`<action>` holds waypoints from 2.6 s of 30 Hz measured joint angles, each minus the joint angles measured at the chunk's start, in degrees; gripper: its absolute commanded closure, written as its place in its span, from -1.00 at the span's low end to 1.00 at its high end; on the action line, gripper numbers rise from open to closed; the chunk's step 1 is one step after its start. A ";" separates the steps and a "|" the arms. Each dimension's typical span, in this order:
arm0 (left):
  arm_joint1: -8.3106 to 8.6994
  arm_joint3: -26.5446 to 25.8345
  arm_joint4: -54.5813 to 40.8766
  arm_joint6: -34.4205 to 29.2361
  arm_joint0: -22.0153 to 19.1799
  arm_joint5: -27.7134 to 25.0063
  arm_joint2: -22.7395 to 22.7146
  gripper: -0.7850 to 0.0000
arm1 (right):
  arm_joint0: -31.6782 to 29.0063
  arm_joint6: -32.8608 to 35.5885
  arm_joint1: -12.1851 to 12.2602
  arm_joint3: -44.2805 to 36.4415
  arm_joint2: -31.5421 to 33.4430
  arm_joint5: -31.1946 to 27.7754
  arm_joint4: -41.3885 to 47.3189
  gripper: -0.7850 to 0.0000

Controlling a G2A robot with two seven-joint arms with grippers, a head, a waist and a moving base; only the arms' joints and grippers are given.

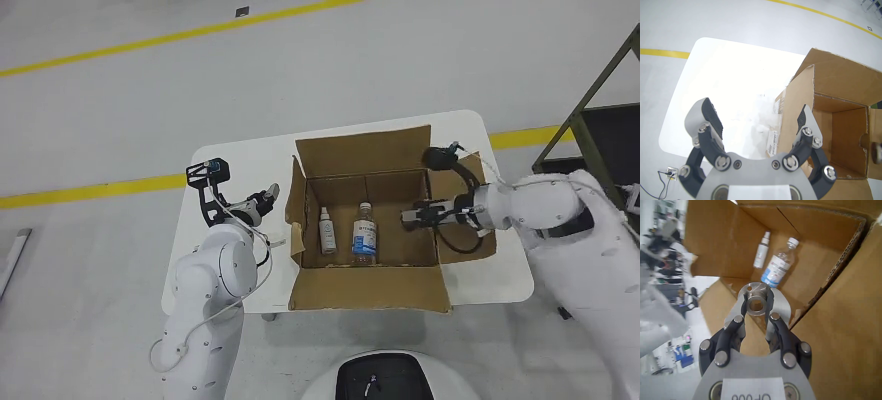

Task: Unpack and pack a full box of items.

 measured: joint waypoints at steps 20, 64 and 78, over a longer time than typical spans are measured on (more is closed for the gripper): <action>0.00 0.00 0.00 0.00 0.00 0.00 0.00 -1.00 | 13.71 -5.48 -7.30 23.50 -25.32 4.02 -9.54 0.23; 0.00 0.00 0.00 0.00 0.00 0.00 0.00 -1.00 | -13.55 -23.12 2.24 -6.71 27.10 -25.15 16.06 1.00; 0.00 0.00 0.00 0.00 0.00 0.00 0.00 -1.00 | -26.15 -45.55 2.25 2.93 34.46 -22.82 8.59 1.00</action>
